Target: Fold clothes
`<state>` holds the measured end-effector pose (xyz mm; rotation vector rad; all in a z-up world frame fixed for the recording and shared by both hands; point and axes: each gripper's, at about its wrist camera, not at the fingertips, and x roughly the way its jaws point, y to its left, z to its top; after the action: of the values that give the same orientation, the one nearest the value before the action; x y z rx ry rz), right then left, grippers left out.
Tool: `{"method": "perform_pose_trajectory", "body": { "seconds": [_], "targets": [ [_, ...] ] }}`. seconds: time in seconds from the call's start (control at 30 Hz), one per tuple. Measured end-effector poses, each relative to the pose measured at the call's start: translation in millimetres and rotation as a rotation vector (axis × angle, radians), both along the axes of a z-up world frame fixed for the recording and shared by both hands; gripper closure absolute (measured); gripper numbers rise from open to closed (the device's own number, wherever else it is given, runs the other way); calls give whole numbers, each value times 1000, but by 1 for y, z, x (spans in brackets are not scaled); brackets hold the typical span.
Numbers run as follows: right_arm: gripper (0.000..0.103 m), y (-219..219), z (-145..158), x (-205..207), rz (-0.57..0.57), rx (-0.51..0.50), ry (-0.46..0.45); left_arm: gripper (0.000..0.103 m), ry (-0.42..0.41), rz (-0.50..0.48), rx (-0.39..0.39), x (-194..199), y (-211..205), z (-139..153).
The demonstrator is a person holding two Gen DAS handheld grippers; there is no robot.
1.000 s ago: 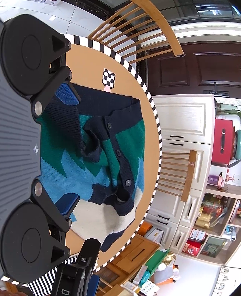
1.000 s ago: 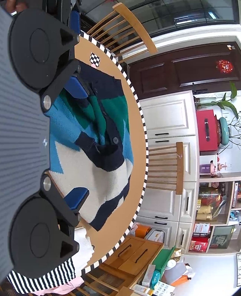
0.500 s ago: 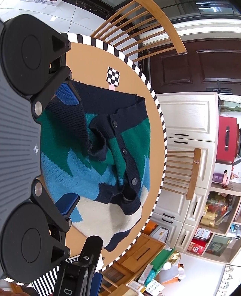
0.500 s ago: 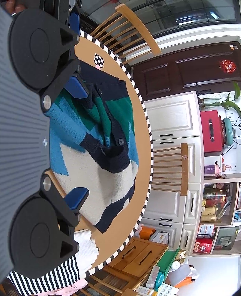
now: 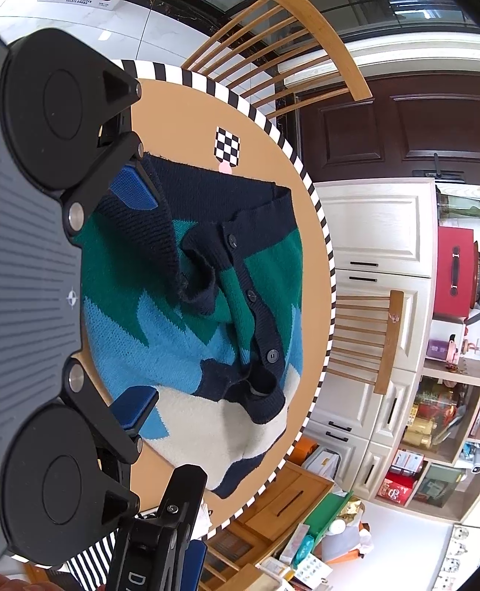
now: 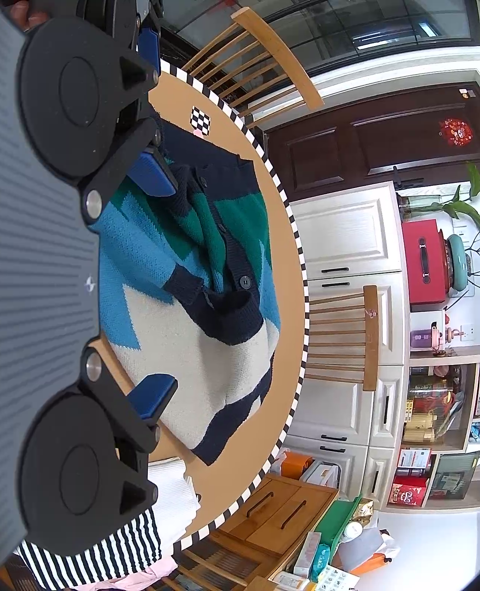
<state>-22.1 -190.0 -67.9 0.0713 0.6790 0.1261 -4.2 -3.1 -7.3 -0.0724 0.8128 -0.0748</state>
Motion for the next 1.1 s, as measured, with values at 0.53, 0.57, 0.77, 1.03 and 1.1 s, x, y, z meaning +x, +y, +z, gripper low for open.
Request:
{"method": "perform_pose_trajectory", "body": {
  "seconds": [0.53, 0.57, 0.77, 1.03, 1.1],
  "targets": [
    [0, 2, -3, -2, 6, -2, 13, 0, 10, -13, -1, -2, -3, -4],
    [0, 2, -3, -2, 6, -2, 13, 0, 11, -12, -2, -2, -3, -5],
    [0, 3, -4, -3, 9, -2, 16, 0, 16, -11, -7, -3, -2, -6],
    [0, 3, -6, -2, 20, -1, 15, 0, 25, -6, -7, -3, -3, -9],
    [0, 4, -6, -2, 21, -6, 11, 0, 27, -4, -7, -2, -3, -10]
  ]
}}
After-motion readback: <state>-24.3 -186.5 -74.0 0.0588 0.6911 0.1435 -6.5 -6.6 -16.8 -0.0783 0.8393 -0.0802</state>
